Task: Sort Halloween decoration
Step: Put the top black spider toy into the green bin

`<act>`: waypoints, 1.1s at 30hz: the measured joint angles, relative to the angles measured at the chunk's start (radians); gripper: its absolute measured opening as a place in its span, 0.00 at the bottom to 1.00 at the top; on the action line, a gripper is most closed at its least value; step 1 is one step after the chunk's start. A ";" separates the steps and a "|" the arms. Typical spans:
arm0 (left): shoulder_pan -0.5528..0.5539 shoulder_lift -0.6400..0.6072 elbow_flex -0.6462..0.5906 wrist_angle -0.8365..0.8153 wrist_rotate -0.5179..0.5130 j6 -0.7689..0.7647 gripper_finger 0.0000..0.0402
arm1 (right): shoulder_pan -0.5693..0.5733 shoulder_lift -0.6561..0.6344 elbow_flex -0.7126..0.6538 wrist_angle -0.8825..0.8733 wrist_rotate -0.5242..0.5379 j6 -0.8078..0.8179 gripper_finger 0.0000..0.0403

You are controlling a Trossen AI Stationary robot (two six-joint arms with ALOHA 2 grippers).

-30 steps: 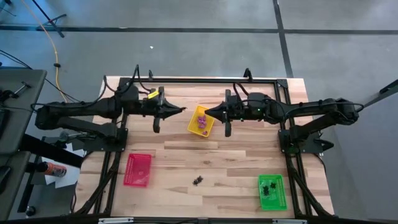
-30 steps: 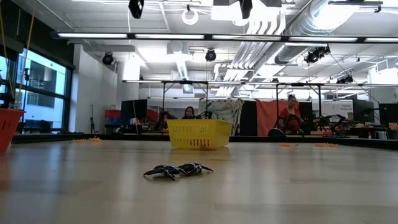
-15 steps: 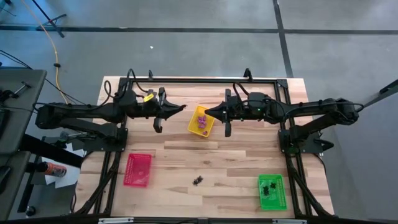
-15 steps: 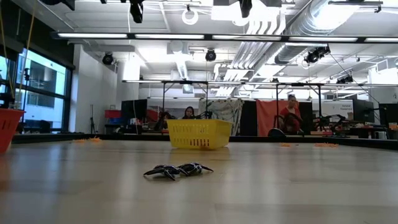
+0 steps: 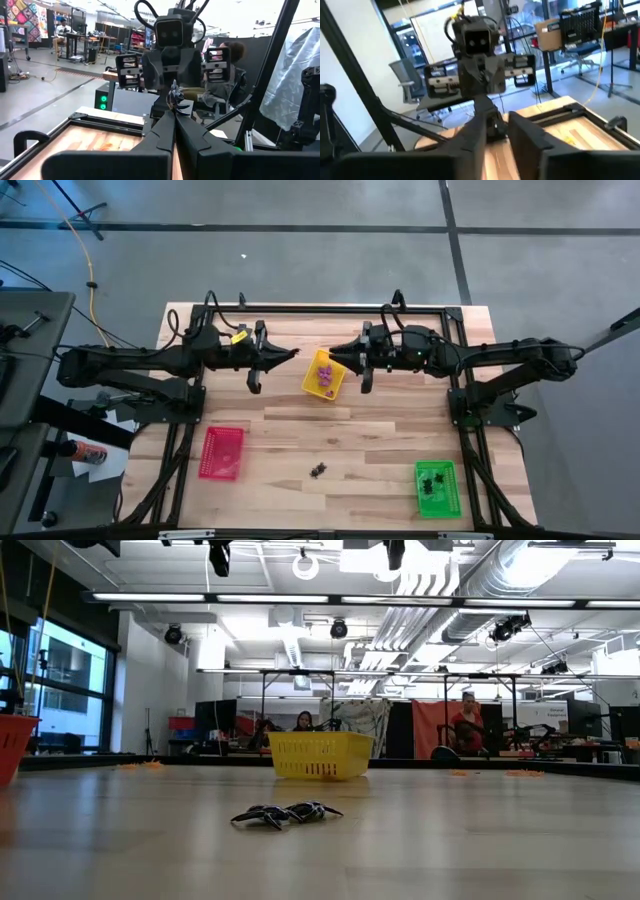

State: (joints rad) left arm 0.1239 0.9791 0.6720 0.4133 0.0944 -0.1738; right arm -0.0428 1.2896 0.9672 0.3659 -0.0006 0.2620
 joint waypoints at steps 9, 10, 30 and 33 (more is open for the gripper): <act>-0.002 0.038 0.000 0.005 0.036 -0.015 0.00 | 0.004 0.051 0.092 -0.042 0.000 -0.136 0.55; -0.003 0.050 0.000 0.003 0.042 -0.022 0.00 | 0.004 0.069 0.119 -0.069 0.000 -0.160 0.55; -0.002 0.089 0.000 0.009 0.046 -0.006 0.00 | 0.004 0.239 0.217 -0.118 -0.006 -0.237 0.34; -0.002 0.089 0.000 0.004 0.046 -0.006 0.00 | 0.004 0.244 0.217 -0.094 -0.008 -0.237 0.30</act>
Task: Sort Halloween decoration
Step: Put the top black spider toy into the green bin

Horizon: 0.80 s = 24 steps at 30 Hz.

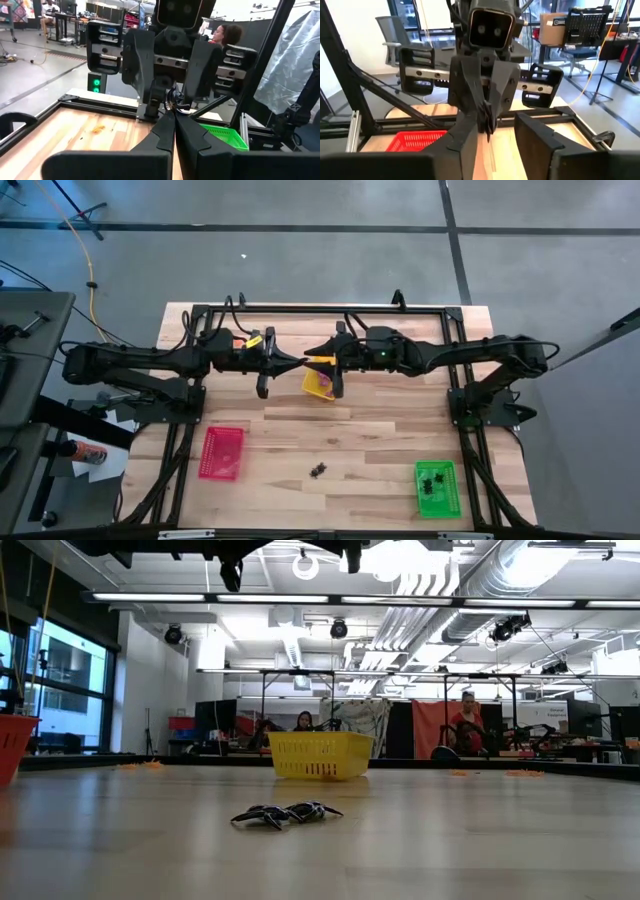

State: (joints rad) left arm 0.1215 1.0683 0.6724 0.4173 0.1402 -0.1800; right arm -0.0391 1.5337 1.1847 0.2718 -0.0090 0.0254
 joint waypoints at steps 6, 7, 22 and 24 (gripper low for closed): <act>0.000 0.000 0.000 -0.005 0.000 0.001 0.00 | 0.000 0.000 0.000 0.002 0.000 0.000 0.21; 0.000 0.000 0.000 -0.005 0.000 0.001 0.00 | 0.000 0.000 0.000 0.003 0.000 0.000 0.20; -0.001 0.000 0.002 -0.035 -0.072 0.043 0.05 | -0.001 0.000 0.000 -0.012 -0.018 -0.001 0.02; 0.004 -0.010 0.002 -0.081 -0.081 0.043 0.10 | -0.004 -0.002 0.000 -0.014 -0.024 -0.010 0.01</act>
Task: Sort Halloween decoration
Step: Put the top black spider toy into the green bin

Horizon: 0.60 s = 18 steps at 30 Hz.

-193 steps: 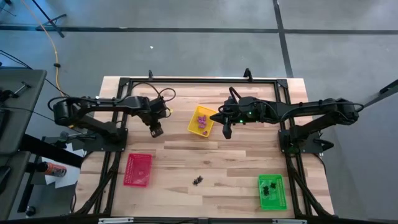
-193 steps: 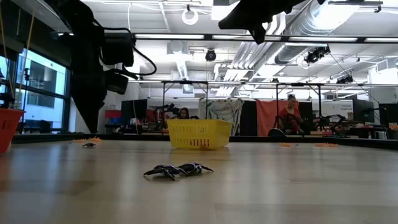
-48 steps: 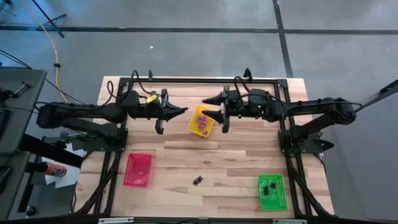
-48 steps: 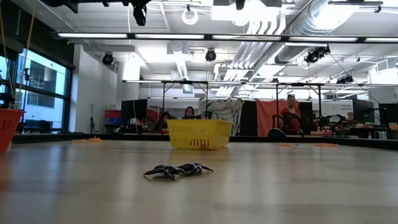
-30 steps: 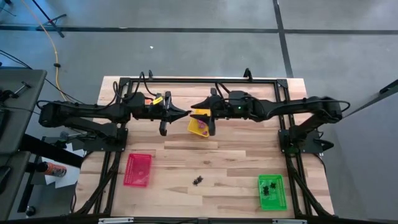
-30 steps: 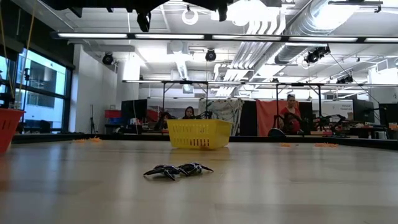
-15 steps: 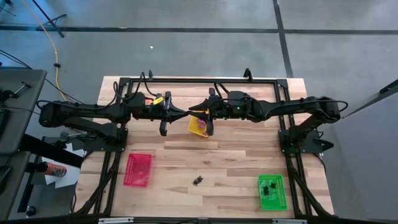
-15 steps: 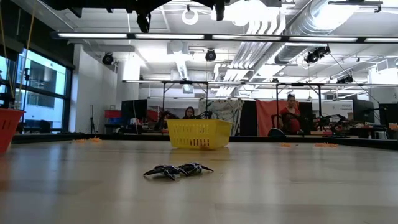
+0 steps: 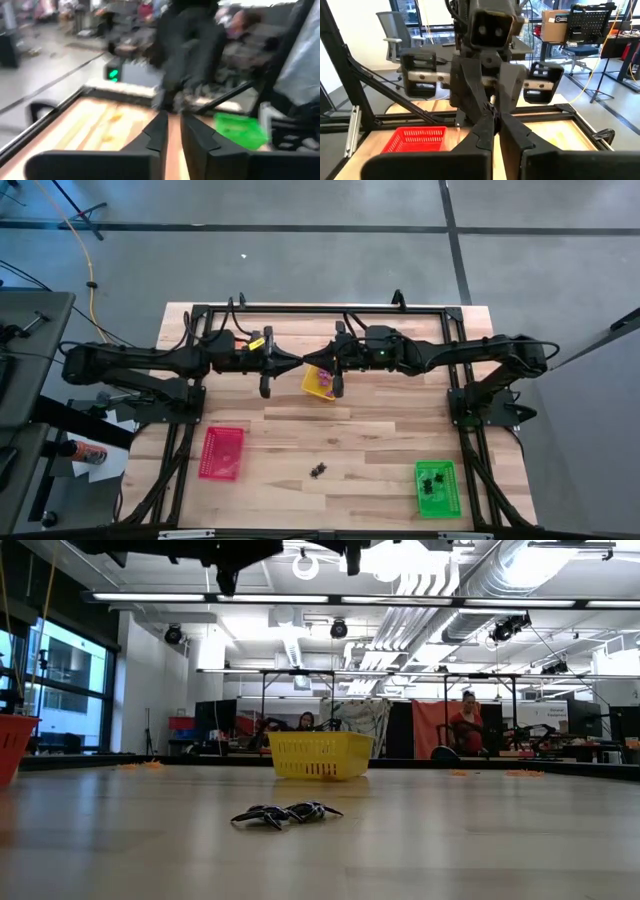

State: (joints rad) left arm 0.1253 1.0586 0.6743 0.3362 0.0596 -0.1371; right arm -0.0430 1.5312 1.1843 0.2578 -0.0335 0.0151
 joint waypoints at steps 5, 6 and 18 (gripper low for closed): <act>0.013 -0.067 0.000 -0.170 -0.062 0.000 0.22 | -0.033 -0.080 0.000 -0.104 -0.017 -0.042 0.01; 0.015 -0.087 0.000 -0.210 -0.078 0.000 0.25 | -0.041 -0.101 0.000 -0.143 -0.011 -0.050 0.01; 0.027 -0.167 -0.001 -0.389 -0.205 -0.080 0.39 | -0.057 -0.421 -0.004 -0.739 0.047 -0.015 0.00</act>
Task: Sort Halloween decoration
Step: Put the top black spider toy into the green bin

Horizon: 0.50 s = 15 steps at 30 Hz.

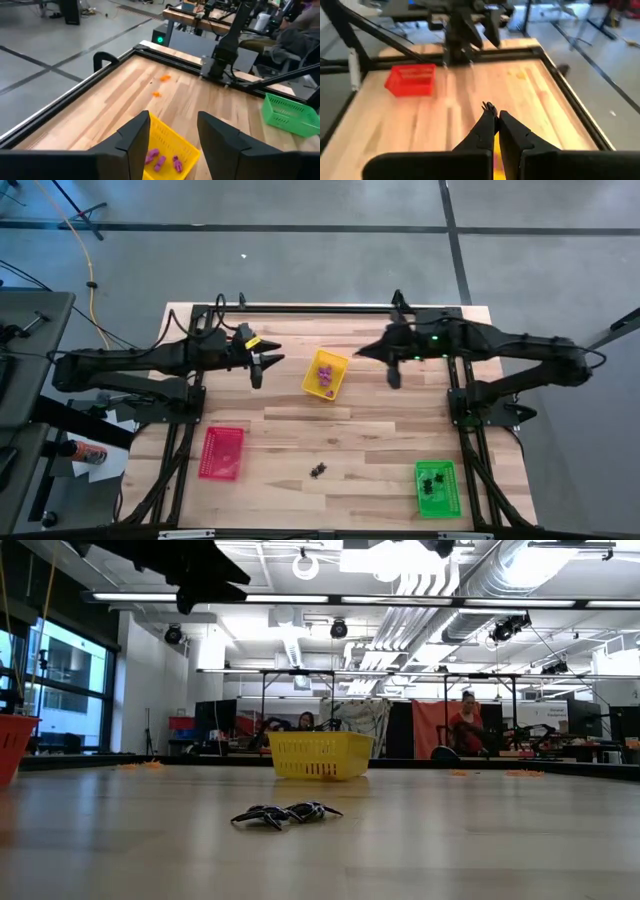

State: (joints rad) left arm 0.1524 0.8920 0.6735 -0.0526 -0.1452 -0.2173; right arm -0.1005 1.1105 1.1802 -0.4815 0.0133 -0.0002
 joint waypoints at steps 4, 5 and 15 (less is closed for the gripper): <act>0.000 0.020 -0.002 -0.003 0.000 -0.016 0.39 | 0.010 -0.069 0.000 -0.081 0.074 0.000 0.00; 0.000 0.026 -0.001 0.000 0.000 -0.016 0.39 | 0.011 -0.082 0.000 -0.087 0.085 0.000 0.00; 0.000 0.040 -0.001 0.012 0.000 -0.017 0.39 | 0.011 -0.093 -0.001 -0.085 0.088 -0.006 0.00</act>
State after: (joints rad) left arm 0.1524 0.9321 0.6720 -0.0411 -0.1455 -0.2347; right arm -0.0898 1.0177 1.1797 -0.5661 0.1009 -0.0059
